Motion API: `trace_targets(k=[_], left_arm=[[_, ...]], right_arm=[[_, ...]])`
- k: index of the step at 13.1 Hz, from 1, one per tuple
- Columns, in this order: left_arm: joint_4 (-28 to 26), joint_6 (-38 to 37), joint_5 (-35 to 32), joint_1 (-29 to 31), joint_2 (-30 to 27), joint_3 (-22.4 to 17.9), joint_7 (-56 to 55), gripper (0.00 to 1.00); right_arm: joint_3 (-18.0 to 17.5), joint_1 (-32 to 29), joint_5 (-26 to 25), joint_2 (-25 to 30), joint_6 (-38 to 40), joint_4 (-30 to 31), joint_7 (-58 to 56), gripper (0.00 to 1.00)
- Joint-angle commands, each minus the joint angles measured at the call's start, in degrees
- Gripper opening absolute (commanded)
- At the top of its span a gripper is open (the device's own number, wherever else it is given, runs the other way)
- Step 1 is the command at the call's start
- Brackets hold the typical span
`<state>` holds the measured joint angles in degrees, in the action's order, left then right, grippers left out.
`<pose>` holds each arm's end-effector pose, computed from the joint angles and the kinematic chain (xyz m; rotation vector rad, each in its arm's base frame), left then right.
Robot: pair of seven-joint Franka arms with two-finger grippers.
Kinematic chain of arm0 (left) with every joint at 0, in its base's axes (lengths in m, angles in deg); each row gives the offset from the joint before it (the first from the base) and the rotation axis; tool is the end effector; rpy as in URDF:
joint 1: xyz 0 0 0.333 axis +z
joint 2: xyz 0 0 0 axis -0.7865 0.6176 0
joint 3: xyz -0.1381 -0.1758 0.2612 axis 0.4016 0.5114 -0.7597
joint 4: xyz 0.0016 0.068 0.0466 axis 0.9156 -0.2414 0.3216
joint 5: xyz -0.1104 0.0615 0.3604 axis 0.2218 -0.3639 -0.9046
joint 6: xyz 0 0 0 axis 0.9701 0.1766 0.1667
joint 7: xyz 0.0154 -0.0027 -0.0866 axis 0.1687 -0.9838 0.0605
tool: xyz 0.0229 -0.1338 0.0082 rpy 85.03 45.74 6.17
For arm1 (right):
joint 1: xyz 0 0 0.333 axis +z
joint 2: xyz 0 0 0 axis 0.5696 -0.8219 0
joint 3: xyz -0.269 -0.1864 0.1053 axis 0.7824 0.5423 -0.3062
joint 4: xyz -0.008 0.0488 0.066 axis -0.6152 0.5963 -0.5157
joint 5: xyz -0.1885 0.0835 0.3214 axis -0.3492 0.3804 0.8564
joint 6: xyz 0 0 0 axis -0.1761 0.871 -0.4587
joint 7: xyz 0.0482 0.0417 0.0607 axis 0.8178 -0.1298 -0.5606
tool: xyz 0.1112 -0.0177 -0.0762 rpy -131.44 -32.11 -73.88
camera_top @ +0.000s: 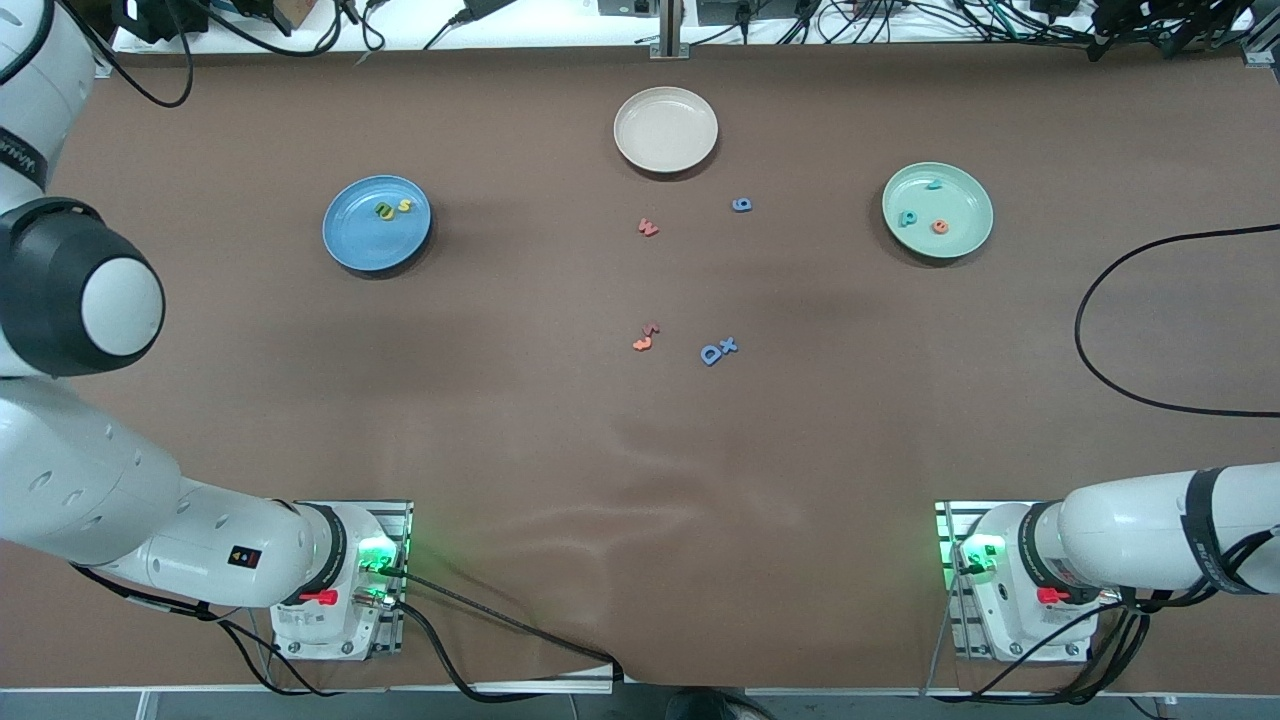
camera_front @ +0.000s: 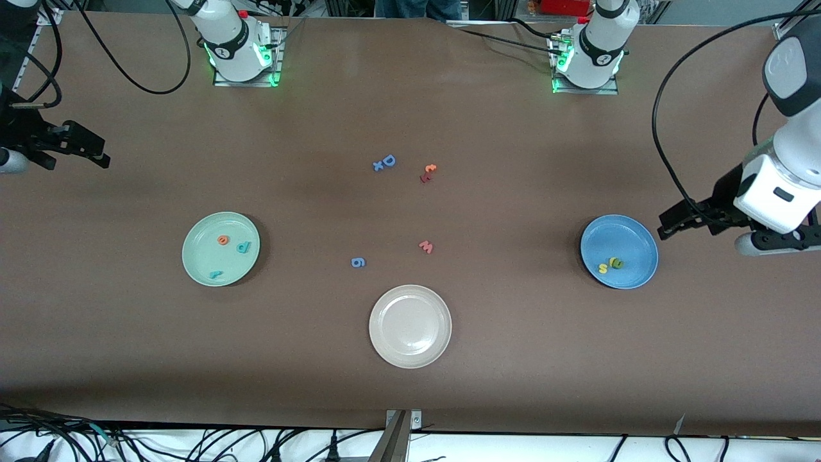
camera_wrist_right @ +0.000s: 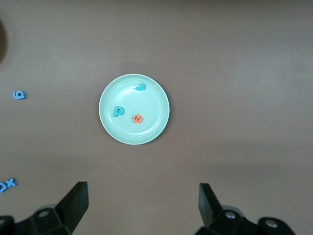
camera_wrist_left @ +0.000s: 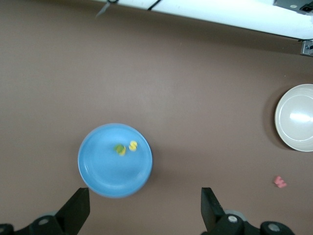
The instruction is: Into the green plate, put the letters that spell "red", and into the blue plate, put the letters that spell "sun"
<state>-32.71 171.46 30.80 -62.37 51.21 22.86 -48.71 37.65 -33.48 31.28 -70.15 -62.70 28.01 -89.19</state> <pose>0.6199 -0.0565 0.5626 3.0530 0.2953 0.0983 0.5406 -0.0324 0.5835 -3.1211 -0.0476 -0.0388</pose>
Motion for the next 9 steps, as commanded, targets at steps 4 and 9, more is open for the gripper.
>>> trace_targets(k=[4,9], left_arm=[[-4.6,-3.8,-1.9,6.4,-8.0,7.7,-6.6,1.0],[-12.2,1.6,-1.9,8.1,-13.3,8.4,-6.4,1.0]], right_arm=[[0.3,0.4,0.8,-1.0,2.9,-2.3,-0.4,1.0],[-1.4,-0.1,0.6,-1.0,2.8,-2.4,-0.6,1.0]])
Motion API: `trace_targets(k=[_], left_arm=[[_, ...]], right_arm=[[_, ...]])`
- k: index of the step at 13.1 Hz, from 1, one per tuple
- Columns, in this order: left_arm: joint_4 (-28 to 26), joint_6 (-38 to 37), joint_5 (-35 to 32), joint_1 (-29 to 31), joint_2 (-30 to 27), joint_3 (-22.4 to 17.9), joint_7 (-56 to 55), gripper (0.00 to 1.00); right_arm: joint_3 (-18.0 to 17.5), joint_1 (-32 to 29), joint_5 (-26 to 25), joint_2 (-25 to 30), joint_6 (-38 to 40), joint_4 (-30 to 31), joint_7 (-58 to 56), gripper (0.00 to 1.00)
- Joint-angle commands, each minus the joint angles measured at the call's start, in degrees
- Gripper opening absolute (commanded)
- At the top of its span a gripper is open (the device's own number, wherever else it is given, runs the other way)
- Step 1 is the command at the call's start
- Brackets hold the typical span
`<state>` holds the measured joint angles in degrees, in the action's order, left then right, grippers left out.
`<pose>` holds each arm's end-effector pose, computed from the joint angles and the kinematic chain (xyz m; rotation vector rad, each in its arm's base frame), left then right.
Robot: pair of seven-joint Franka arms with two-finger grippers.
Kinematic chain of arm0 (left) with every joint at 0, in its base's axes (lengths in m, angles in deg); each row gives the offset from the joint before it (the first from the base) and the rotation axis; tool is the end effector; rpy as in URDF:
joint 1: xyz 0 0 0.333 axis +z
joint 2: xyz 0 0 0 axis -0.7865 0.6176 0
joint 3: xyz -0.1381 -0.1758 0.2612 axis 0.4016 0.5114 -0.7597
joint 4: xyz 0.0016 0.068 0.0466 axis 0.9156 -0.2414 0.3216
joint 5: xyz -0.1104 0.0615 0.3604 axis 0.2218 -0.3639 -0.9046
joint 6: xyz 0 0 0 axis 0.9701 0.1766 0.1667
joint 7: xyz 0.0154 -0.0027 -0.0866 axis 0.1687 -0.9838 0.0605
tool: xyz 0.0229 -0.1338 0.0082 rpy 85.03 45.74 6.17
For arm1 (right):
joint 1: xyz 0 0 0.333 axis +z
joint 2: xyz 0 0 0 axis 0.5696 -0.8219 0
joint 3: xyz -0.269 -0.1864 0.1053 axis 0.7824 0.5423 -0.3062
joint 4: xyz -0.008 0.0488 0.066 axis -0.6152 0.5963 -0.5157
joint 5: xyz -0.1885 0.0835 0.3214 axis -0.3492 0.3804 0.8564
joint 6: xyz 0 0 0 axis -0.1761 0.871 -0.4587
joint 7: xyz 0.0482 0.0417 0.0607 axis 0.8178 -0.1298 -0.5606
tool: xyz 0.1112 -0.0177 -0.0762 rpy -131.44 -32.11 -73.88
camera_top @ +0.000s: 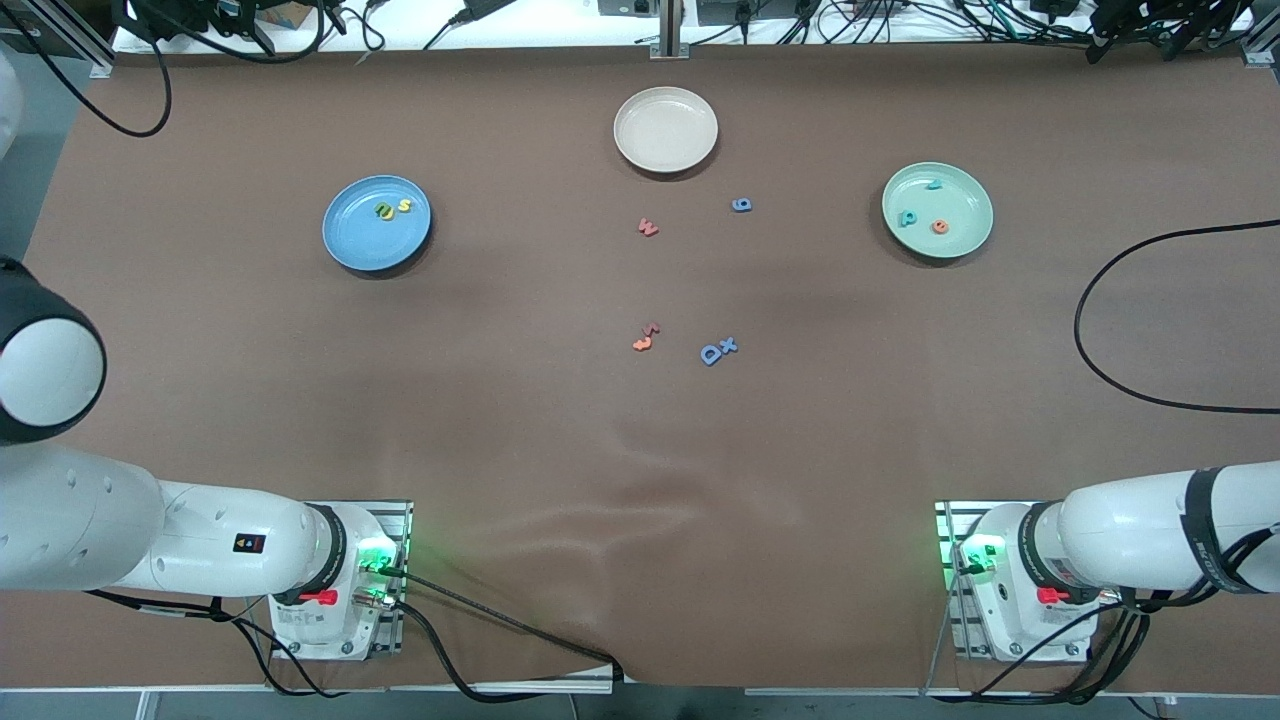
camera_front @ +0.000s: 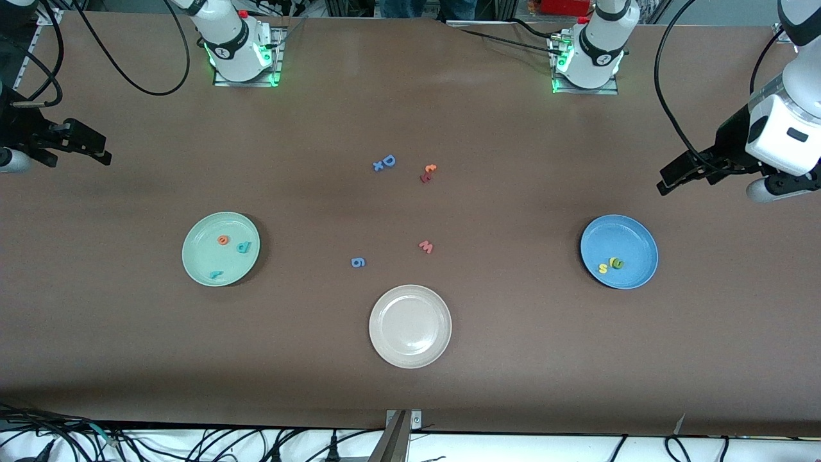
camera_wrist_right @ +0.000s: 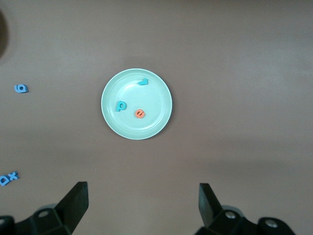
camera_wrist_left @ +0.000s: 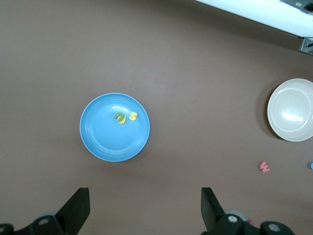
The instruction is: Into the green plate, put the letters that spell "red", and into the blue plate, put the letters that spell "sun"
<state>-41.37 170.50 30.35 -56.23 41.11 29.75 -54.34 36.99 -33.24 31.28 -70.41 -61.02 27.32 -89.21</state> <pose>0.5614 -0.0531 0.5927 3.0191 0.4224 0.0973 0.5393 -0.0236 0.5841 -3.1198 -0.0732 -0.0045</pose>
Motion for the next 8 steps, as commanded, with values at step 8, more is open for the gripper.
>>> trace_targets(k=[8], left_arm=[[-2.7,5.4,-1.9,6.6,-3.4,6.6,12.5,1.0]], right_arm=[[-1.7,-0.3,0.0,-1.1,0.8,-1.7,-0.5,1.0]])
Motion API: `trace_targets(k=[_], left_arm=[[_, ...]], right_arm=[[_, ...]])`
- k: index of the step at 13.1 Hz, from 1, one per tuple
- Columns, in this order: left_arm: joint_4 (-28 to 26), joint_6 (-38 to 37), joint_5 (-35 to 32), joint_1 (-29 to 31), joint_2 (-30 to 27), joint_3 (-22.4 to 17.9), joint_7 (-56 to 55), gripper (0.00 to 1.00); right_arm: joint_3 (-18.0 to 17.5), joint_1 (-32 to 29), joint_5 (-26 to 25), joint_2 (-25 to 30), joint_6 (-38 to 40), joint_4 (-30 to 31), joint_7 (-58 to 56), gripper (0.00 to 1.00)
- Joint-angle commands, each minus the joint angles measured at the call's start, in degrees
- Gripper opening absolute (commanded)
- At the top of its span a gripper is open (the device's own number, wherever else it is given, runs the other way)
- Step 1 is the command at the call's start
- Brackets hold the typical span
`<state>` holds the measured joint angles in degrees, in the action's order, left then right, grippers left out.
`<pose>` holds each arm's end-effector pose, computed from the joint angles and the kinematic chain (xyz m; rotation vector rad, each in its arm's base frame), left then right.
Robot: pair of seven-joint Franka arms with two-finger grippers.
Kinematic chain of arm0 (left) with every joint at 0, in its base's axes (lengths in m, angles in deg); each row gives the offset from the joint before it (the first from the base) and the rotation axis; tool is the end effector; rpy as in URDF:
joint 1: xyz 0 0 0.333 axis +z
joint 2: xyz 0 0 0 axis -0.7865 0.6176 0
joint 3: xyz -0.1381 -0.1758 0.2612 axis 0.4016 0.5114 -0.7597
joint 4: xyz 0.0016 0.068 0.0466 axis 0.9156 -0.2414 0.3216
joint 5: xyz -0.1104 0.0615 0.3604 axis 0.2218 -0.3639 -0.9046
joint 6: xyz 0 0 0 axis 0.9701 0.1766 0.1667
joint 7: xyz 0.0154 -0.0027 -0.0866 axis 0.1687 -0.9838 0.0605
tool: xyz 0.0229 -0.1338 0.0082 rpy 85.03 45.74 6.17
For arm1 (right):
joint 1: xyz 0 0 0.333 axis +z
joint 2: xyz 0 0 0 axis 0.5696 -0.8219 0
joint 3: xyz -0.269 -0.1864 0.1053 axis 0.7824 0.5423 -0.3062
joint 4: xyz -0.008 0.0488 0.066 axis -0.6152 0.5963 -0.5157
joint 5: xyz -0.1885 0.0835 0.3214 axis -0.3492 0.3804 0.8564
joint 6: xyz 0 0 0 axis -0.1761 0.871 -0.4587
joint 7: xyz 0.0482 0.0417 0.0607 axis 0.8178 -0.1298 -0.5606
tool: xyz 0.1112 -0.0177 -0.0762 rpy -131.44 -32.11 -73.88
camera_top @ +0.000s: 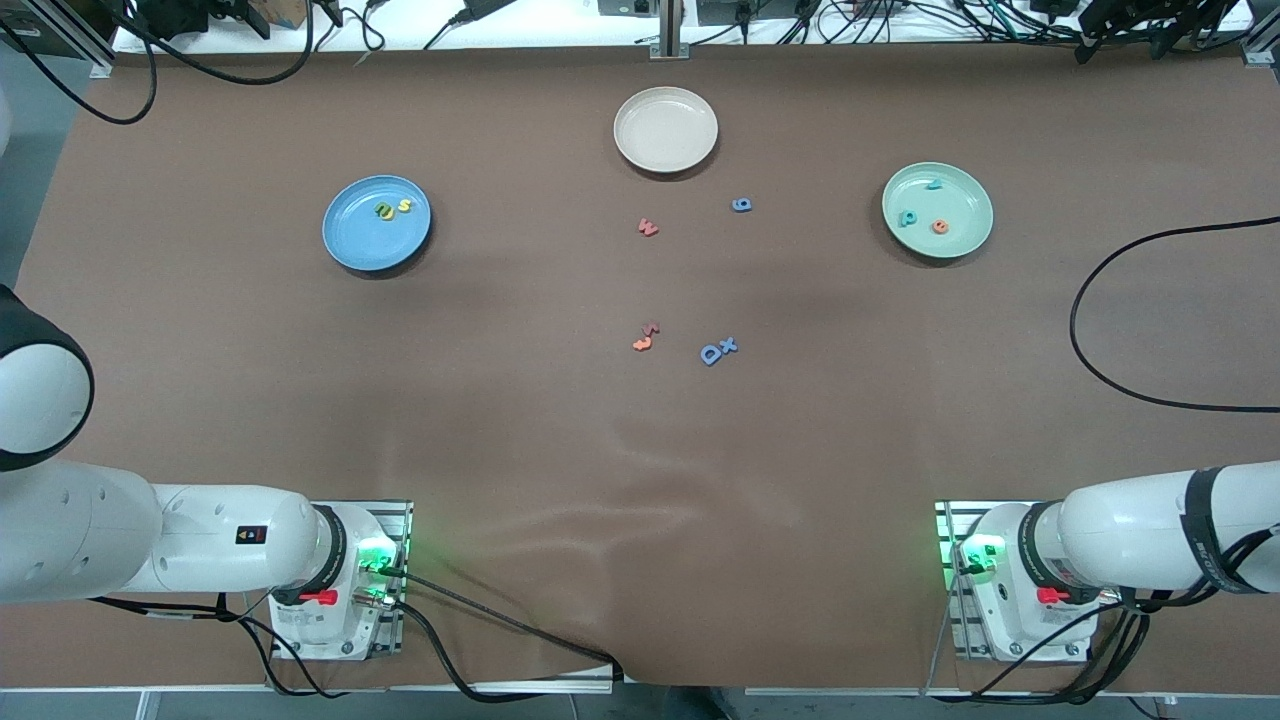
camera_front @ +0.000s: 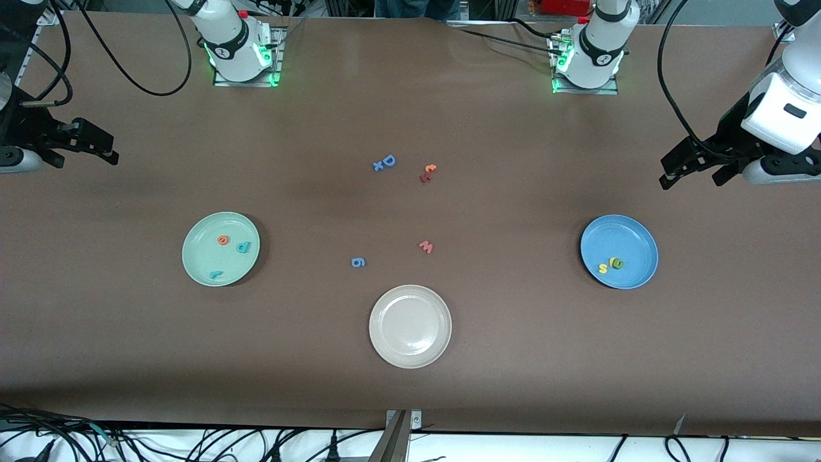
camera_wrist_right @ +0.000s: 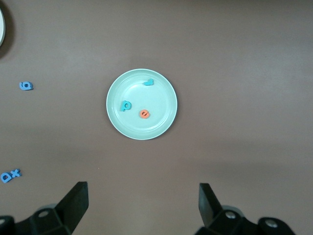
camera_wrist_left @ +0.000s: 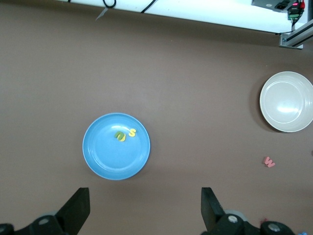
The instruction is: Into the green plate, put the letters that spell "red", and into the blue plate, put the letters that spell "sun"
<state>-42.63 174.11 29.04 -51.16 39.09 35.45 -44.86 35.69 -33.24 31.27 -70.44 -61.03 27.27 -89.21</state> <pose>0.5578 -0.0566 0.6082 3.0578 0.1523 0.2294 0.5400 -0.0112 0.5843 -3.1196 -0.1087 -0.0050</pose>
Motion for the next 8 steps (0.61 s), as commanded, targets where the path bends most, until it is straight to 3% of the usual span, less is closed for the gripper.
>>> trace_targets(k=[1,5,8], left_arm=[[-1.5,1.8,-0.6,1.4,-1.3,1.0,2.3,1.0],[0.0,0.7,-0.9,1.6,-1.7,0.9,3.9,1.0],[0.1,1.8,-1.3,1.6,-1.4,0.7,14.9,1.0]], right_arm=[[-0.3,-0.3,0.2,-1.4,0.8,-1.7,-0.6,1.0],[-0.3,-0.4,0.2,-1.6,0.9,-1.7,-0.6,1.0],[-0.3,-0.2,0.2,-1.6,1.2,-2.0,-0.6,1.0]])
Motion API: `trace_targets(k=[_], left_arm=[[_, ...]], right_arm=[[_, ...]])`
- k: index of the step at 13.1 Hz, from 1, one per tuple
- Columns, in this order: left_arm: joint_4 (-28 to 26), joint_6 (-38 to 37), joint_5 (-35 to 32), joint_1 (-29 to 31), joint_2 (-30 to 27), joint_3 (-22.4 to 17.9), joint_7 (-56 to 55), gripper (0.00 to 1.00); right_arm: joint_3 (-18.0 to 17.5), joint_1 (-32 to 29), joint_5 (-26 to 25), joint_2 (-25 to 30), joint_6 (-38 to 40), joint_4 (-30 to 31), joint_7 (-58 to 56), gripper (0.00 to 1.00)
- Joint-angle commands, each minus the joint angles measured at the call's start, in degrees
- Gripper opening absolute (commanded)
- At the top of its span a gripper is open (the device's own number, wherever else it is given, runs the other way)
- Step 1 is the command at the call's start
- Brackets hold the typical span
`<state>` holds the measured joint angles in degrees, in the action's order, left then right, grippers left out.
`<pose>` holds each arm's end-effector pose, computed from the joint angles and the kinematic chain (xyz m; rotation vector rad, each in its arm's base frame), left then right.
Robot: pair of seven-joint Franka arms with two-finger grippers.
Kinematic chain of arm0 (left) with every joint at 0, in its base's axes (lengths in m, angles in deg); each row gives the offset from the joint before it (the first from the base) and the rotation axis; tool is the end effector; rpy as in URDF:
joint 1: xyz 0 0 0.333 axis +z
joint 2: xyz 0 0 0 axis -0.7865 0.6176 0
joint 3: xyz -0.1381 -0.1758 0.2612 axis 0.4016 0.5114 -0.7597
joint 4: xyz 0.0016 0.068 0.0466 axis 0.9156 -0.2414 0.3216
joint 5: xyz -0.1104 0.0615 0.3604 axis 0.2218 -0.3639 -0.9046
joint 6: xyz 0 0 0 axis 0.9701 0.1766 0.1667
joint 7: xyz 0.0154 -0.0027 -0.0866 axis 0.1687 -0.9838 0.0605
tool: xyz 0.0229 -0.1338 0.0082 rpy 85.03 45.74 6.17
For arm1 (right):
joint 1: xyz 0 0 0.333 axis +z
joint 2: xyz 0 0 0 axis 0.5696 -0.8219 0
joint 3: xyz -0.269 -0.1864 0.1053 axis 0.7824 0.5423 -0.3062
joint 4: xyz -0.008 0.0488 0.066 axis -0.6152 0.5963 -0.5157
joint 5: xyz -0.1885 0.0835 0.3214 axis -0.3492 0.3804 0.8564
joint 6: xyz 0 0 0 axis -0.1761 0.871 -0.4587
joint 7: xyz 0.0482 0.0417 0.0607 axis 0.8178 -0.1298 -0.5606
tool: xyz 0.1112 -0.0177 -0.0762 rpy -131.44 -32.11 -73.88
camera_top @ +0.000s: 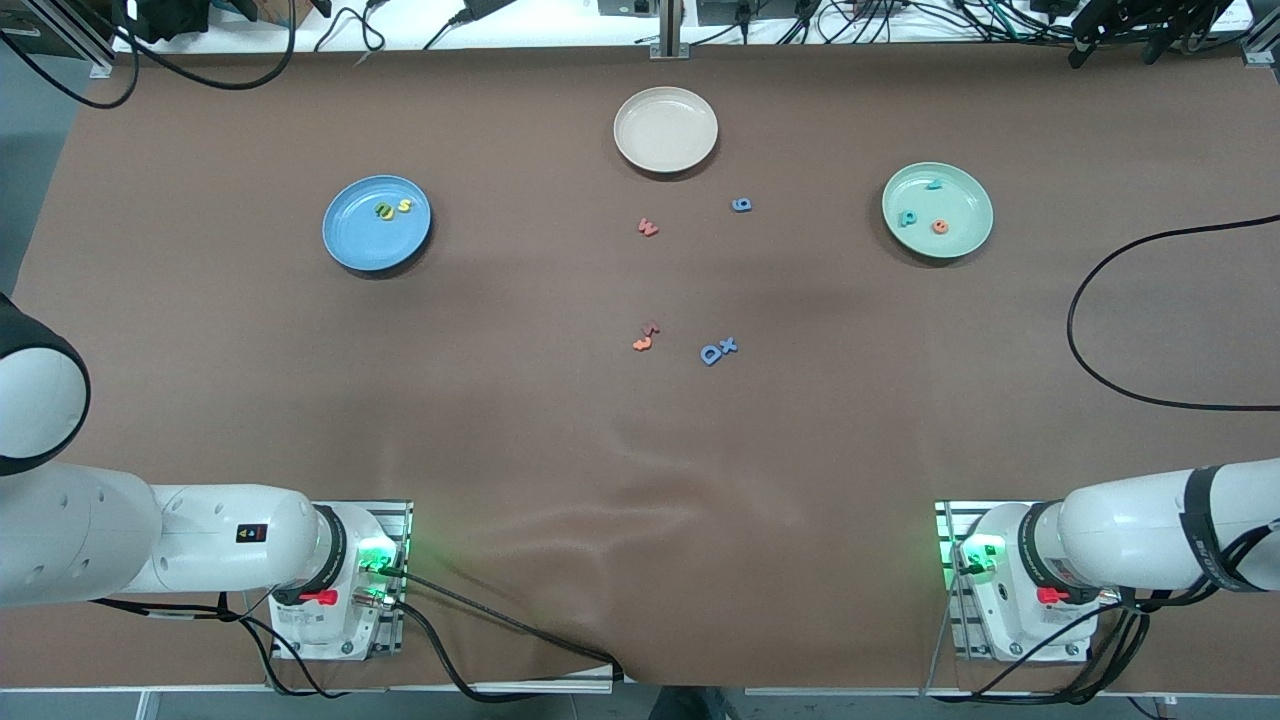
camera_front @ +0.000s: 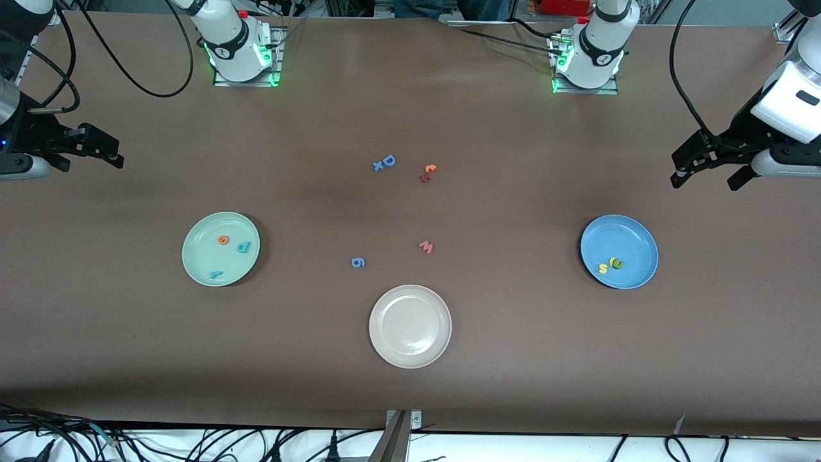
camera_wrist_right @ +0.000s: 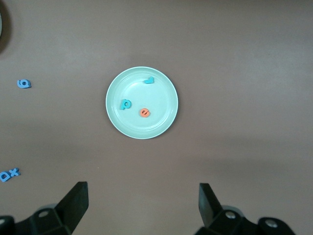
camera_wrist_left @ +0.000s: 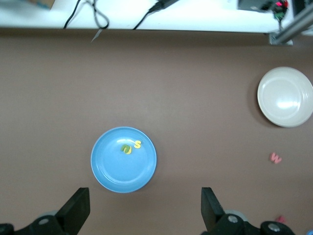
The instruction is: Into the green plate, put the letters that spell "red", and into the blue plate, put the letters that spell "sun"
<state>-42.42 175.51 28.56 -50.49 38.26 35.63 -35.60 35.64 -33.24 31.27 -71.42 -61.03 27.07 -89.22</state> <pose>0.5573 -0.0511 0.6207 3.0746 -0.0845 0.3056 0.5445 -0.0107 0.5767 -3.1196 -0.1101 0.0163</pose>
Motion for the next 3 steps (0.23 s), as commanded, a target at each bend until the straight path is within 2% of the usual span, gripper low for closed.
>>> trace_targets(k=[1,3], left_arm=[[-0.1,0.4,-0.9,1.4,-0.6,0.4,5.9,1.0],[-0.1,0.4,-1.5,1.4,-0.5,0.5,6.0,1.0]], right_arm=[[-0.3,-0.2,0.2,-0.7,1.2,-1.8,-0.5,1.0],[-0.3,-0.1,0.2,-0.7,1.2,-1.8,-0.5,1.0]])
